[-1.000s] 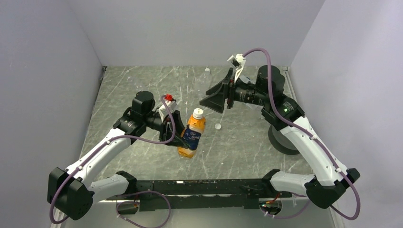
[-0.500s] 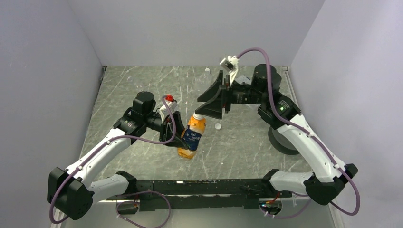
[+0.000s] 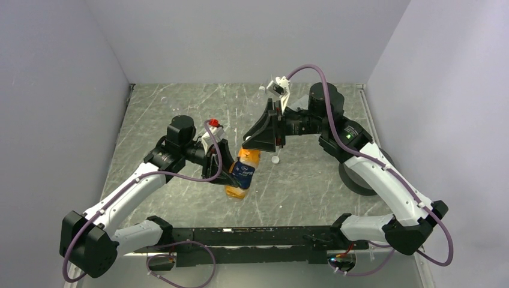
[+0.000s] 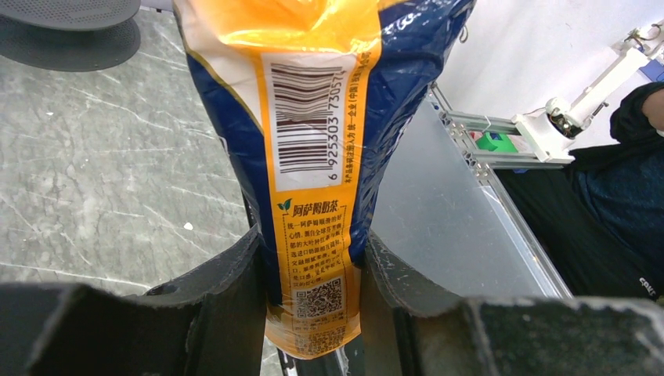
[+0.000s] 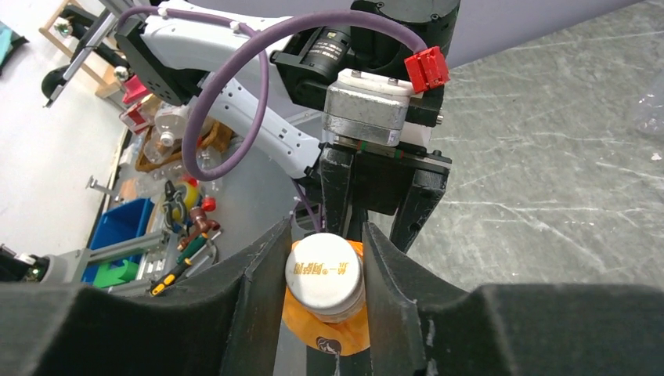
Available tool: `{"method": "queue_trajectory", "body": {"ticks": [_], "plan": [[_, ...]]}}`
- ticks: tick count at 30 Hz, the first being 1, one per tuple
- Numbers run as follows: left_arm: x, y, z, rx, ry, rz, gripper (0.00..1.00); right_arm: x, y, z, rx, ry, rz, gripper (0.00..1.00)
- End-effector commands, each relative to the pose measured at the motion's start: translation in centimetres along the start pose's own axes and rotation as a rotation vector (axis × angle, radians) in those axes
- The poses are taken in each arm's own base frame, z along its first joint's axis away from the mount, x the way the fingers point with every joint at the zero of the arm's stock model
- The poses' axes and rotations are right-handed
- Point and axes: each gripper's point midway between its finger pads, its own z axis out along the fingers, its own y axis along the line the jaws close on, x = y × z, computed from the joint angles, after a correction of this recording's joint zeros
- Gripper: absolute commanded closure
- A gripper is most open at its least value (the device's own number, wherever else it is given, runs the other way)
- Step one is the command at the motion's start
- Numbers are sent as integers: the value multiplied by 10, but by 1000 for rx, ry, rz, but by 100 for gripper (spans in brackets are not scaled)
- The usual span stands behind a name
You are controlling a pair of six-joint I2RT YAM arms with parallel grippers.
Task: Screw on the bottle caps
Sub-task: Place the plastic bottle at the center of the board.
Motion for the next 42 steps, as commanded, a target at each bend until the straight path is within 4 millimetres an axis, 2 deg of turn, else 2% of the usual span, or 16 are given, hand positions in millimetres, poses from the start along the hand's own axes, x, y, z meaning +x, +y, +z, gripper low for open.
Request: {"method": "queue_trajectory", "body": {"ticks": [1, 6, 10, 15, 20, 25, 28, 31, 32, 33, 34, 35, 37, 38, 39, 42], "plan": [[-8, -1, 2, 22, -16, 36, 100, -14, 18, -5, -28, -32, -80, 61], [-8, 1, 2, 9, -21, 25, 100, -18, 5, -6, 72, -56, -67, 82], [-5, 13, 1, -75, -12, 10, 100, -26, -23, -10, 254, -82, 6, 100], [-7, 61, -13, -397, -13, 15, 100, -25, -68, -19, 524, -107, 161, 100], [-25, 107, -48, -759, -65, 40, 100, -14, -116, -34, 908, -127, 264, 100], [-54, 129, -79, -998, -148, 92, 100, 5, -148, -36, 1194, -99, 307, 100], [-68, 134, -82, -1079, -158, 153, 100, 8, -160, -28, 1258, -100, 309, 100], [-67, 139, -77, -1111, -114, 191, 100, 1, -163, -20, 1239, -107, 305, 100], [-63, 140, -74, -1104, -96, 188, 100, -3, -161, -18, 1223, -109, 298, 96], [-59, 141, -72, -1092, -82, 179, 100, -8, -159, -18, 1209, -110, 283, 85], [-53, 142, -69, -1077, -61, 185, 100, -12, -156, -19, 1198, -112, 269, 71], [-47, 142, -67, -1057, -39, 194, 100, -16, -153, -22, 1182, -112, 255, 51], [-36, 141, -61, -1019, -12, 186, 100, -22, -146, -28, 1123, -105, 241, 25], [-31, 140, -58, -998, 2, 181, 100, -24, -143, -33, 1097, -100, 239, 8], [-26, 140, -57, -989, 14, 180, 100, -24, -141, -38, 1081, -93, 237, 1], [-16, 137, -53, -951, 26, 197, 100, -21, -128, -45, 994, -25, 191, 0]]}}
